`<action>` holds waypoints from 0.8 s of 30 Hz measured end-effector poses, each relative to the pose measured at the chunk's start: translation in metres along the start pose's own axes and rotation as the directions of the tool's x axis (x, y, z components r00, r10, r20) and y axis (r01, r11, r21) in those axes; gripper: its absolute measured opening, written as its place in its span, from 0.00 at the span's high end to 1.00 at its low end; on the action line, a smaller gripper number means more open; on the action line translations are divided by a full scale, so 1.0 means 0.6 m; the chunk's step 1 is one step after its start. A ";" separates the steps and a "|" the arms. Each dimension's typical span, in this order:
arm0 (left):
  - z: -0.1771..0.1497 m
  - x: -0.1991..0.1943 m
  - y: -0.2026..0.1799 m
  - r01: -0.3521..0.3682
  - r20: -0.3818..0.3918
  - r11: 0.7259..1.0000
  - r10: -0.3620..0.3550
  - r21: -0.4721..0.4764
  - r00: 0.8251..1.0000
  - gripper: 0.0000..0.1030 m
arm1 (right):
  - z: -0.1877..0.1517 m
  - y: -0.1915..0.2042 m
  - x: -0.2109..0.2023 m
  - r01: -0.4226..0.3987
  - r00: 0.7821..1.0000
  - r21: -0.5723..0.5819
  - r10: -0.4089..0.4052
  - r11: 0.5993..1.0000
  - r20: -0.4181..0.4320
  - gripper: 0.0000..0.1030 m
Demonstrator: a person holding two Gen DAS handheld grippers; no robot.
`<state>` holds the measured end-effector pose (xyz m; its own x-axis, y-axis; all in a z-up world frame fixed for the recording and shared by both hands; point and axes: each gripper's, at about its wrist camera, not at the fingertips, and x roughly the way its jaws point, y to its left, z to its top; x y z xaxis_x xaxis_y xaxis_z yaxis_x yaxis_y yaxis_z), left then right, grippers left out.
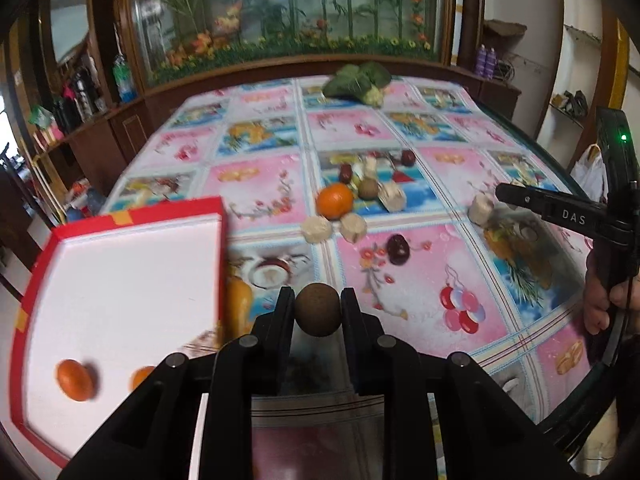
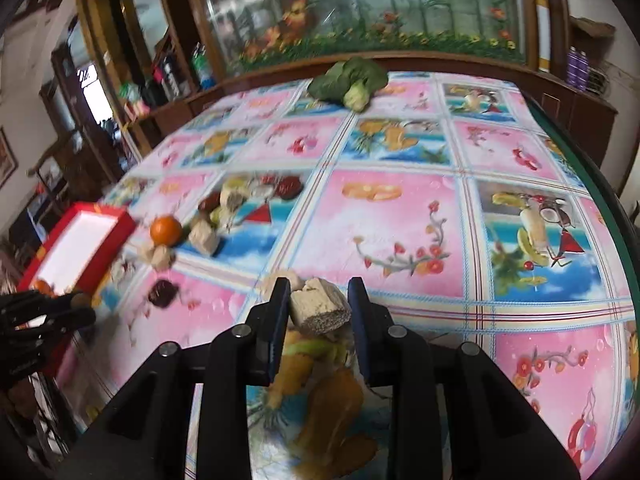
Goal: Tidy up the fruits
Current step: 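Carry the brown ball and beige cube into the tray and release both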
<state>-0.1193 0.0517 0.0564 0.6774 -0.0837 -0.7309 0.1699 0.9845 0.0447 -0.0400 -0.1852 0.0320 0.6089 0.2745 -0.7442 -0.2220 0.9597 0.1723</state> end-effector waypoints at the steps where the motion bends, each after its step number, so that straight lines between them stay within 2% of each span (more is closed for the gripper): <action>1: 0.001 -0.010 0.008 -0.013 0.019 1.000 0.013 -0.005 1.000 0.78 | 0.000 0.004 -0.004 -0.005 1.000 0.008 0.005 1.000 0.014 0.70; 6: 0.000 -0.045 0.051 -0.118 0.093 0.993 0.120 -0.027 0.988 0.78 | 0.001 0.066 -0.010 -0.100 0.993 0.001 0.100 0.995 0.056 0.69; 10: -0.008 -0.061 0.097 -0.217 0.115 0.974 0.224 -0.066 0.968 0.78 | 0.006 0.150 0.014 -0.210 0.977 -0.026 0.210 0.977 0.025 0.69; 13: -0.019 -0.066 0.137 -0.266 0.107 0.958 0.277 -0.105 0.955 0.78 | 0.010 0.221 0.034 -0.276 0.961 -0.070 0.277 0.959 -0.005 0.69; 20: -0.045 -0.063 0.200 -0.312 0.077 0.935 0.328 -0.167 0.942 0.78 | 0.004 0.372 0.075 -0.369 0.929 -0.175 0.359 0.913 -0.086 0.69; 24: -0.055 -0.060 0.213 -0.313 0.070 0.933 0.329 -0.181 0.942 0.78 | -0.005 0.416 0.088 -0.388 0.921 -0.201 0.371 0.900 -0.117 0.69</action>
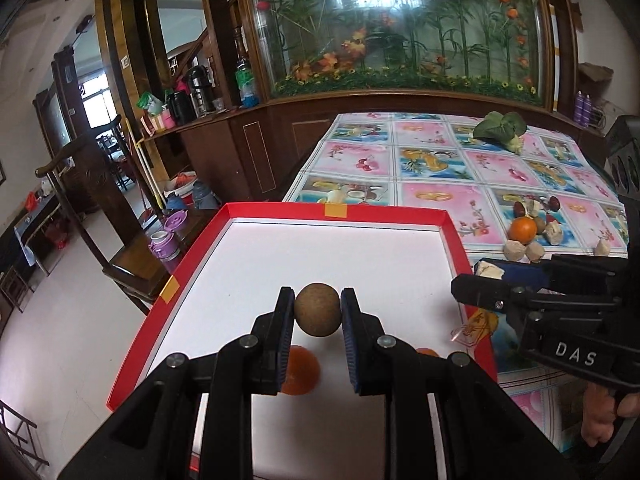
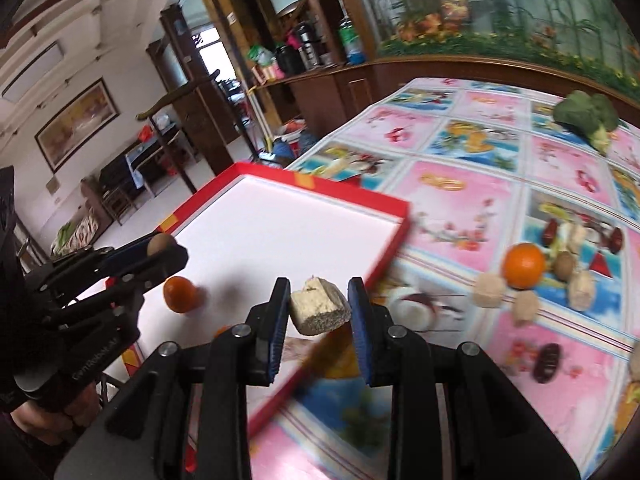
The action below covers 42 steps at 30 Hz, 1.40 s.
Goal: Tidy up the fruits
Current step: 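Carry the brown ball and beige cube into the tray and release both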
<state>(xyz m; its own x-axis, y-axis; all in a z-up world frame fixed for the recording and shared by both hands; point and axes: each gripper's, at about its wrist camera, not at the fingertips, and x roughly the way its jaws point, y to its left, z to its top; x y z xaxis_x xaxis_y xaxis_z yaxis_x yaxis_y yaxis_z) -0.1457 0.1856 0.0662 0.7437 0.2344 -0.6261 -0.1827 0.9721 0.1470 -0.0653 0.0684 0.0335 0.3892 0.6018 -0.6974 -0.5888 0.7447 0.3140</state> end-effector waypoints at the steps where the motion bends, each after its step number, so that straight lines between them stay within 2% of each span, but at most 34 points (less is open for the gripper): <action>1: -0.001 0.001 0.001 0.003 -0.001 1.000 -0.003 -0.002 1.000 0.78 | 0.001 0.006 0.006 -0.003 1.000 -0.004 0.003 1.000 -0.006 0.69; 9: -0.008 0.011 0.010 0.007 -0.009 1.000 -0.007 -0.010 1.000 0.78 | -0.004 0.024 0.033 0.002 0.999 -0.016 -0.003 1.000 -0.048 0.69; 24: -0.025 0.042 0.017 -0.044 -0.076 0.999 0.044 0.001 0.996 0.77 | -0.012 0.044 0.062 0.022 0.993 -0.053 -0.028 0.998 -0.113 0.69; 25: -0.026 0.043 0.016 -0.047 -0.081 0.999 0.047 0.005 0.996 0.73 | -0.012 0.045 0.063 0.024 0.993 -0.058 -0.031 0.998 -0.118 0.69; 27: -0.027 0.046 0.014 -0.060 -0.094 0.998 0.062 0.017 0.994 0.51 | -0.012 0.048 0.064 0.029 0.992 -0.068 -0.037 0.997 -0.123 0.69; 28: -0.028 0.045 0.014 -0.075 -0.094 0.997 0.076 0.018 0.993 0.37 | -0.012 0.049 0.065 0.032 0.991 -0.074 -0.042 0.997 -0.127 0.69; 31: -0.029 0.040 0.017 -0.090 -0.088 0.996 0.092 0.030 0.992 0.33 | -0.011 0.048 0.066 0.014 0.990 -0.074 -0.025 0.997 -0.139 0.62; 33: -0.029 0.041 0.019 -0.092 -0.098 0.995 0.094 0.033 0.991 0.30 | -0.010 0.043 0.060 -0.014 0.990 -0.055 0.006 0.998 -0.141 0.54; 37: -0.025 0.035 0.013 -0.088 -0.096 0.995 0.092 0.042 0.991 0.30 | -0.012 0.032 0.040 -0.018 0.993 -0.036 0.014 0.999 -0.115 0.49; 42: -0.010 0.018 -0.009 -0.072 -0.065 0.995 0.077 0.067 0.995 0.28 | -0.012 -0.003 -0.010 -0.015 0.999 0.007 0.015 1.000 -0.035 0.46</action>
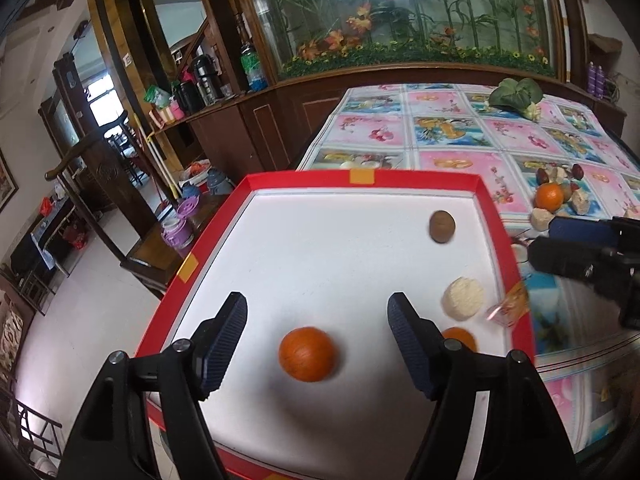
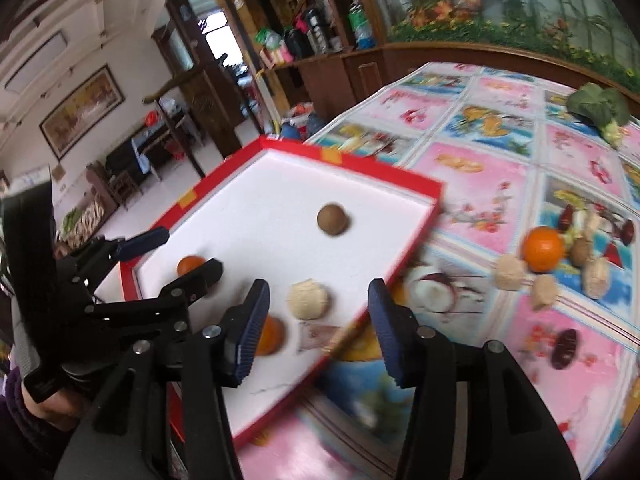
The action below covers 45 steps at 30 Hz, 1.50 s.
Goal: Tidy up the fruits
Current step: 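Carry the brown ball and beige cube into the tray and release both, then grasp a red date with the left tool while the right tool grasps a beige cube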
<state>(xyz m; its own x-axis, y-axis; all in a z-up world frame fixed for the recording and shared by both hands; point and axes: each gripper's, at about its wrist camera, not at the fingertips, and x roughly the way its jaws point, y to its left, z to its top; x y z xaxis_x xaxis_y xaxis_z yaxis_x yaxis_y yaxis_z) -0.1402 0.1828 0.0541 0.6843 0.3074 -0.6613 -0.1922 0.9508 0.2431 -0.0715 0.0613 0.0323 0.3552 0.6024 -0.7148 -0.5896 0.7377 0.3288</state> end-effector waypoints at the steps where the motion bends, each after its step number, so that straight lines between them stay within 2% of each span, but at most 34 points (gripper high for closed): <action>1: 0.006 -0.007 -0.008 0.002 0.012 1.000 -0.002 0.013 1.000 0.28 | 0.000 -0.015 -0.015 0.008 1.000 0.020 -0.009 1.000 0.024 0.45; 10: 0.036 -0.030 -0.054 -0.002 0.056 0.997 -0.003 0.075 0.998 0.26 | -0.005 -0.124 -0.095 0.078 0.990 0.168 -0.097 0.983 0.107 0.44; 18: 0.051 -0.038 -0.095 -0.005 0.063 0.992 -0.003 0.124 0.998 0.26 | -0.022 -0.188 -0.150 0.106 0.979 0.244 -0.144 0.964 0.142 0.44; 45: 0.098 -0.056 -0.249 0.031 0.076 0.959 -0.055 0.282 0.996 0.26 | -0.071 -0.309 -0.257 0.156 0.953 0.365 -0.237 0.918 0.190 0.44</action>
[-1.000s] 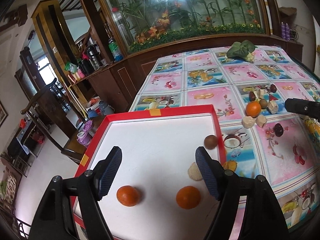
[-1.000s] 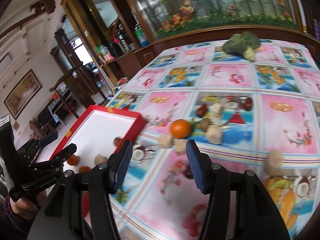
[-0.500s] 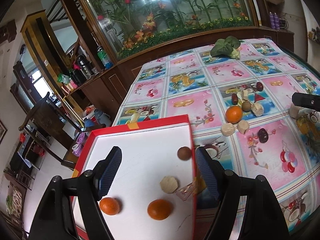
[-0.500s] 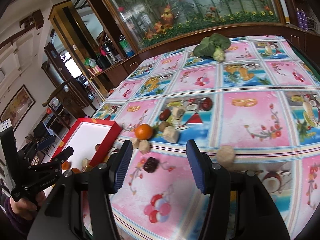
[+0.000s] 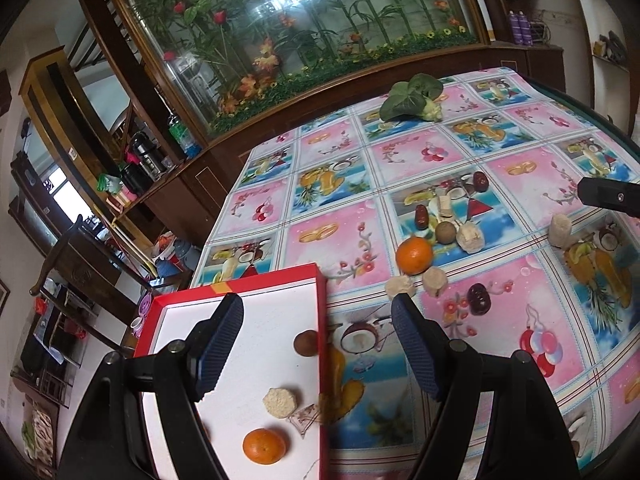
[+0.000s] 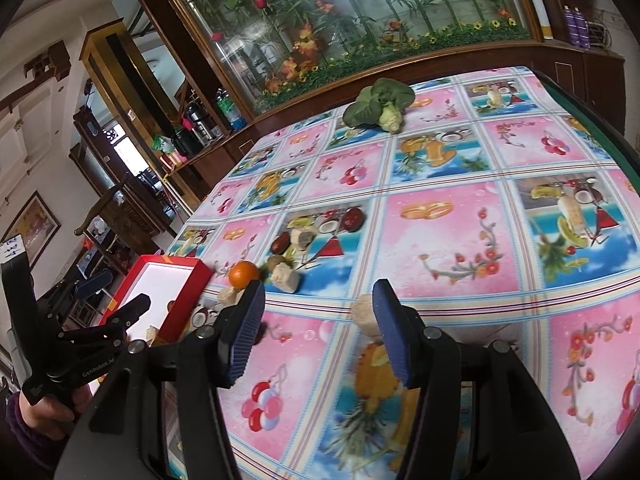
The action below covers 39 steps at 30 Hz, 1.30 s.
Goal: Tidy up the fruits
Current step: 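Grasp a red date with the left tool while the right tool grasps a beige cube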
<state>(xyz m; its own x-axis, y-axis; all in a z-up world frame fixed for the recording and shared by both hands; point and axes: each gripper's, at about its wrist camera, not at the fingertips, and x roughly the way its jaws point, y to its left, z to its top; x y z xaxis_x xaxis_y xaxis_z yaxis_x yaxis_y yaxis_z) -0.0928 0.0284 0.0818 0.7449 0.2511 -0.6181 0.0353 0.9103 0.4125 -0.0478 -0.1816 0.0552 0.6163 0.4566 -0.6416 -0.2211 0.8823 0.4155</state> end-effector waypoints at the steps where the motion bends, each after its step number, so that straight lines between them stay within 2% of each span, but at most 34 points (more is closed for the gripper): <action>1: 0.002 0.001 -0.003 0.001 0.000 1.000 -0.001 0.005 1.000 0.26 | 0.000 -0.002 -0.002 0.004 1.000 0.001 -0.004 1.000 0.003 0.44; 8: -0.012 0.007 0.007 0.026 -0.026 1.000 -0.025 0.017 0.999 0.26 | 0.005 -0.017 -0.009 0.036 0.999 -0.002 -0.036 0.999 0.009 0.44; 11: -0.034 0.005 0.034 0.077 -0.045 0.997 -0.076 0.003 0.996 0.26 | 0.004 -0.024 -0.009 0.060 0.998 -0.005 -0.060 0.998 0.005 0.44; 15: -0.055 0.002 0.047 0.102 -0.071 0.995 -0.100 0.016 0.992 0.26 | 0.006 -0.036 -0.012 0.081 0.997 0.008 -0.081 0.997 0.008 0.44; 21: -0.054 0.006 0.027 0.209 -0.095 0.978 -0.210 -0.016 0.973 0.26 | 0.007 -0.046 -0.011 0.102 0.995 0.031 -0.102 0.994 -0.003 0.44; 25: -0.031 0.012 -0.014 0.293 -0.102 0.955 -0.295 -0.033 0.950 0.26 | 0.010 -0.061 -0.021 0.126 0.992 0.056 -0.127 0.990 0.017 0.44; 28: -0.014 0.021 -0.059 0.365 -0.112 0.931 -0.364 -0.014 0.925 0.26 | 0.010 -0.080 -0.024 0.128 0.992 0.081 -0.128 0.988 -0.002 0.44; 31: -0.010 0.039 -0.084 0.371 -0.128 0.929 -0.368 0.001 0.921 0.26 | 0.008 -0.099 -0.024 0.123 0.992 0.077 -0.119 0.989 -0.051 0.44; 33: -0.011 0.056 -0.087 0.373 -0.158 0.927 -0.373 -0.026 0.914 0.26 | 0.008 -0.102 -0.018 0.105 0.992 0.069 -0.099 0.992 -0.082 0.44; 36: -0.014 0.068 -0.085 0.393 -0.179 0.918 -0.398 -0.064 0.900 0.26 | 0.011 -0.089 0.006 0.071 0.989 0.042 -0.065 0.997 -0.135 0.44; 39: -0.013 0.066 -0.080 0.397 -0.175 0.915 -0.404 -0.076 0.898 0.26 | 0.015 -0.064 0.039 0.061 0.980 -0.011 -0.062 0.998 -0.187 0.44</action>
<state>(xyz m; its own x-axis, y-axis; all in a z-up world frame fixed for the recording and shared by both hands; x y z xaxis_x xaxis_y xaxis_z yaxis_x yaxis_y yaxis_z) -0.0702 -0.0029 0.0319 0.5379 -0.0843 -0.8388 0.2772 0.9574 0.0815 -0.0183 -0.2056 0.0302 0.4765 0.4141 -0.7755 -0.1915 0.9098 0.3681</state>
